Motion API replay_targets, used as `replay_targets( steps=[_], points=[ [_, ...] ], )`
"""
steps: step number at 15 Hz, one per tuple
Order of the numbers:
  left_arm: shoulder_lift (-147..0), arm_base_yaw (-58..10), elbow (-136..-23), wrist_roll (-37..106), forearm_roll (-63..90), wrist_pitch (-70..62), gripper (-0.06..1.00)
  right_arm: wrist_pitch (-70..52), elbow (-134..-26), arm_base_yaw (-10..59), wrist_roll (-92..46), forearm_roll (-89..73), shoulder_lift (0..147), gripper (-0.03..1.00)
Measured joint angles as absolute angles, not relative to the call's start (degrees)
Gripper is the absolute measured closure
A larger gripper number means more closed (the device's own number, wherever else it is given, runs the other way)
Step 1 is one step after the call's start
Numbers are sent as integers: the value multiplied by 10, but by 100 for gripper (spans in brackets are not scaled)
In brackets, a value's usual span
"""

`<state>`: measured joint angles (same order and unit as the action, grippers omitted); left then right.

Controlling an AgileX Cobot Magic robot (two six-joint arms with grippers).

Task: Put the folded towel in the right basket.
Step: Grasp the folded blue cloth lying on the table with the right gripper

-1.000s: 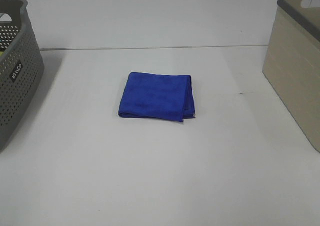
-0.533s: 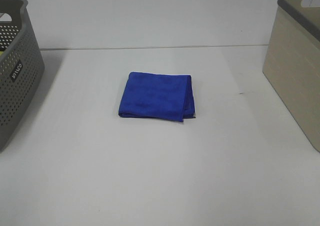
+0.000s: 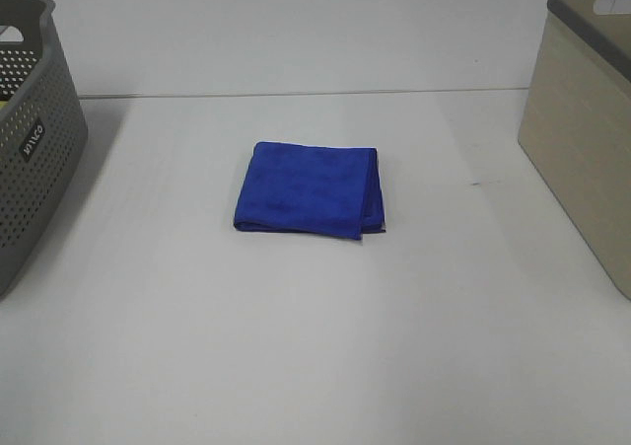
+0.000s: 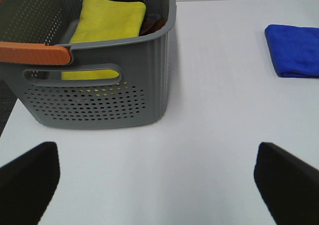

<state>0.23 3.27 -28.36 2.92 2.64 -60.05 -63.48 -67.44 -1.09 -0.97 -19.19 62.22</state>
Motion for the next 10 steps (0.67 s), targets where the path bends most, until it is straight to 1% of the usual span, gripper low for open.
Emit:
replay_targets(
  steps=[2, 3, 5, 6, 7, 10],
  points=[
    [2, 33, -284, 29, 26, -600, -4, -607, -675, -10, -51, -292, 691, 0],
    [2, 33, -284, 29, 26, -600, -4, -586, -675, 3, -73, -341, 724, 0],
    [2, 33, -284, 29, 26, -600, -4, -540, -693, 66, -89, -369, 799, 1],
    [2, 33, -284, 29, 26, -600, -4, -531, -702, 87, -89, -371, 822, 1],
    [2, 33, -284, 29, 26, -600, -4, -518, -722, 124, -93, -374, 866, 1],
    [2, 33, -284, 29, 26, -600, -4, -507, -796, 179, -95, -377, 1006, 1]
  ],
)
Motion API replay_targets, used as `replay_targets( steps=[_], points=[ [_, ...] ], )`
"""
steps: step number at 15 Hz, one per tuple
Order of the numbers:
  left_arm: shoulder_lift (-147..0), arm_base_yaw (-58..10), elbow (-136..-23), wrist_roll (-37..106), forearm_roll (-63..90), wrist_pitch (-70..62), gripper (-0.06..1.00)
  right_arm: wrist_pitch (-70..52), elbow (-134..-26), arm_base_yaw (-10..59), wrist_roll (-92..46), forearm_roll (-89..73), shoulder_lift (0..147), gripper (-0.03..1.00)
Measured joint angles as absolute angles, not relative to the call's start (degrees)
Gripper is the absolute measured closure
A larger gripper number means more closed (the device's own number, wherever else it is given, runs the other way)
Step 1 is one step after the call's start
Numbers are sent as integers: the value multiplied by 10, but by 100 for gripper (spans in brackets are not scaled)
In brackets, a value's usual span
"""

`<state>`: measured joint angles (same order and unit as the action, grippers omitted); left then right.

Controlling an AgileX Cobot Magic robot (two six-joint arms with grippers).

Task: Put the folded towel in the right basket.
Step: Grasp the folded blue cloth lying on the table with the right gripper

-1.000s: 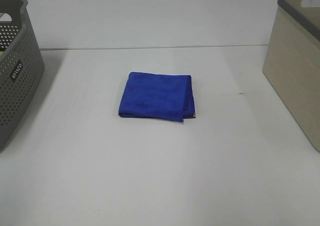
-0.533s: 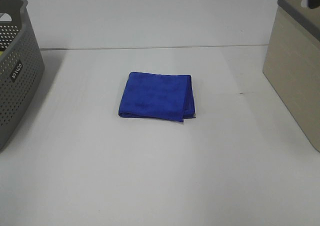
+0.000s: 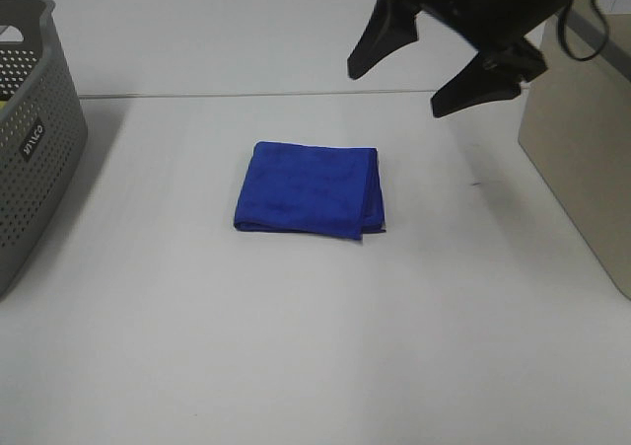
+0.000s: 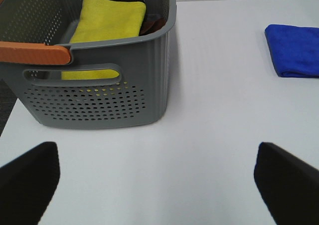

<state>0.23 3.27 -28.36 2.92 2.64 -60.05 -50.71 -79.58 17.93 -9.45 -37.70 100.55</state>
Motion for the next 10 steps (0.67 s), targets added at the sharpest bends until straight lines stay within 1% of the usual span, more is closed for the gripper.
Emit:
replay_targets(
  steps=[4, 7, 10],
  points=[
    [2, 33, -284, 29, 26, -600, -4, -507, -884, 188, -95, -363, 1149, 2],
    [2, 33, -284, 29, 26, -600, -4, -542, -981, 188, -43, -260, 1257, 2],
    [2, 33, -284, 29, 26, -600, -4, -549, -1020, 188, -21, -235, 1298, 2]
  ],
)
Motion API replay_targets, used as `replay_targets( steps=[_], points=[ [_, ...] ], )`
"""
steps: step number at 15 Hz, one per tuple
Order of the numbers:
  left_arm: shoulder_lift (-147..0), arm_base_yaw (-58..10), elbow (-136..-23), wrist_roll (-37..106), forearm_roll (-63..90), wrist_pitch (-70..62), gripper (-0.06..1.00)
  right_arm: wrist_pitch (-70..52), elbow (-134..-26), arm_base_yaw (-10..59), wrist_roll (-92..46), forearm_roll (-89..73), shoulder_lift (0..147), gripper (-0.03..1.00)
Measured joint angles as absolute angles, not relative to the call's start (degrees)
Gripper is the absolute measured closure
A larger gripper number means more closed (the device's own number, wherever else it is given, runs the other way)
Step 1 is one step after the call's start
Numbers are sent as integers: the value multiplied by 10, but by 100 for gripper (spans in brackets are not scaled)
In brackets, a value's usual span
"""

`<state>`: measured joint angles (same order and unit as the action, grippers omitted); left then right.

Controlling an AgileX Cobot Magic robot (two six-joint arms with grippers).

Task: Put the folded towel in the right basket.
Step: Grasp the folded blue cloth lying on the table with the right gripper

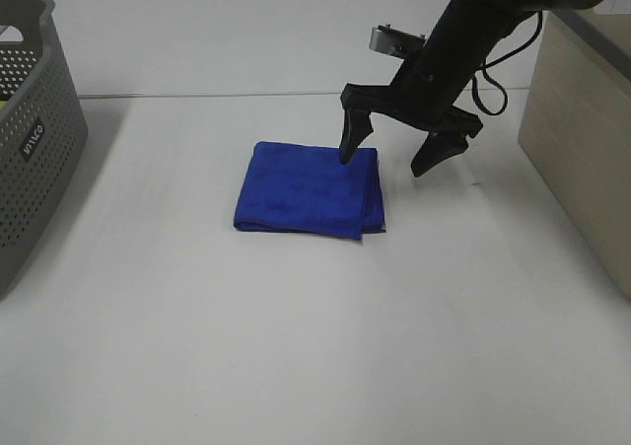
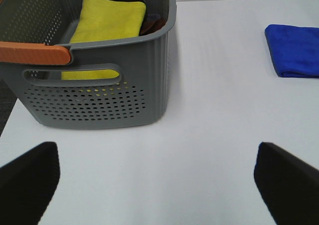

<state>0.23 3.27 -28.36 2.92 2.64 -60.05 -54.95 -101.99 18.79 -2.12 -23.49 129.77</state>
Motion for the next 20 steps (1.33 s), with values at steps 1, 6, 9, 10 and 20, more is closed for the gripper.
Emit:
replay_targets(
  steps=[1, 6, 9, 10, 20],
  points=[
    [2, 33, -284, 29, 26, -600, -4, -549, -1032, 188, -18, -234, 1313, 2],
    [2, 33, -284, 29, 26, -600, -4, -545, -1067, 188, -6, -233, 1368, 4],
    [2, 33, -284, 29, 26, -600, -4, -543, -1069, 188, -6, -235, 1380, 4],
    [2, 33, -284, 29, 26, -600, -4, -543, -1071, 188, -6, -236, 1382, 4],
    [2, 33, -284, 29, 26, -600, -4, -509, -1077, 188, -32, -466, 1437, 66]
  ],
)
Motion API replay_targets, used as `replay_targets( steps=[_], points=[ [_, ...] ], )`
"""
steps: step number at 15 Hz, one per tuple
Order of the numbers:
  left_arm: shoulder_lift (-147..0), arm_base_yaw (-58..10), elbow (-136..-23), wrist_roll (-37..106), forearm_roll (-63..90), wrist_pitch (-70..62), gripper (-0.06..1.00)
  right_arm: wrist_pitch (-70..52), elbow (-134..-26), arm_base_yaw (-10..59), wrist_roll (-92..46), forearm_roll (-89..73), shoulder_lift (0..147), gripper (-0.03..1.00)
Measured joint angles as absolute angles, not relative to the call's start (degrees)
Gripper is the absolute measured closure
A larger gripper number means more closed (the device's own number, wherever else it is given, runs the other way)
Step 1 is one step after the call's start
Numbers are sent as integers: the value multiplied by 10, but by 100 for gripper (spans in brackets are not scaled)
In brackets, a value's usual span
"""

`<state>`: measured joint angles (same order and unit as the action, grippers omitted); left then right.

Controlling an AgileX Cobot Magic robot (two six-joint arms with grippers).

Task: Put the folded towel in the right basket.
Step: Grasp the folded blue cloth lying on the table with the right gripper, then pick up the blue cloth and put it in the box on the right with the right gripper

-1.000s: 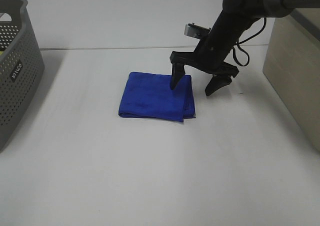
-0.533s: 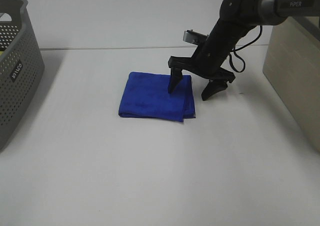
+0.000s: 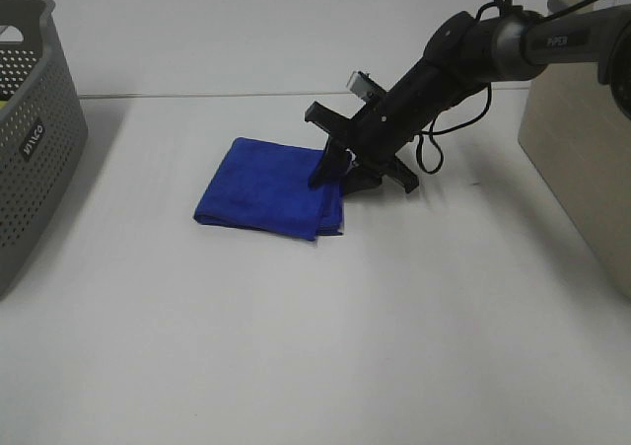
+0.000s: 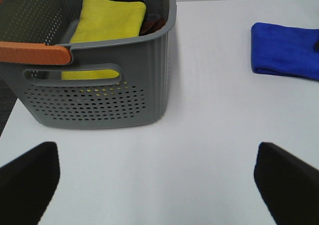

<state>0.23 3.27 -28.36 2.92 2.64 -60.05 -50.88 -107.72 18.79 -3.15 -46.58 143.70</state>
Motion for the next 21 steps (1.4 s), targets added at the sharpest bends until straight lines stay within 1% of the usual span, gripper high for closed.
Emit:
replay_targets(
  steps=[1, 2, 6, 9, 13, 16, 18, 19, 20, 21],
  points=[
    [2, 33, -284, 29, 26, -600, -4, -502, -1075, 189, -45, -487, 1442, 82],
    [2, 33, -284, 29, 26, -600, -4, -499, -1074, 189, -64, -499, 1444, 89],
    [2, 33, -284, 29, 26, -600, -4, -504, -1074, 189, -84, -505, 1444, 89],
    [2, 33, -284, 29, 26, -600, -4, -515, -1073, 189, -78, -455, 1412, 89],
    [2, 33, -284, 29, 26, -600, -4, -566, -1073, 189, -53, -347, 1298, 89],
    [2, 33, -284, 29, 26, -600, -4, -599, -1073, 175, -53, -316, 1198, 89],
    [2, 33, -284, 29, 26, -600, -4, -633, -1073, 130, -53, -312, 1126, 89],
    [2, 33, -284, 29, 26, -600, -4, -673, -1073, 56, -54, -298, 1064, 89],
    [2, 33, -284, 29, 26, -600, -4, -680, -1073, 35, -54, -292, 1050, 89],
    [2, 33, -284, 29, 26, -600, -4, -689, -1073, -6, -57, -286, 1027, 89]
  ],
)
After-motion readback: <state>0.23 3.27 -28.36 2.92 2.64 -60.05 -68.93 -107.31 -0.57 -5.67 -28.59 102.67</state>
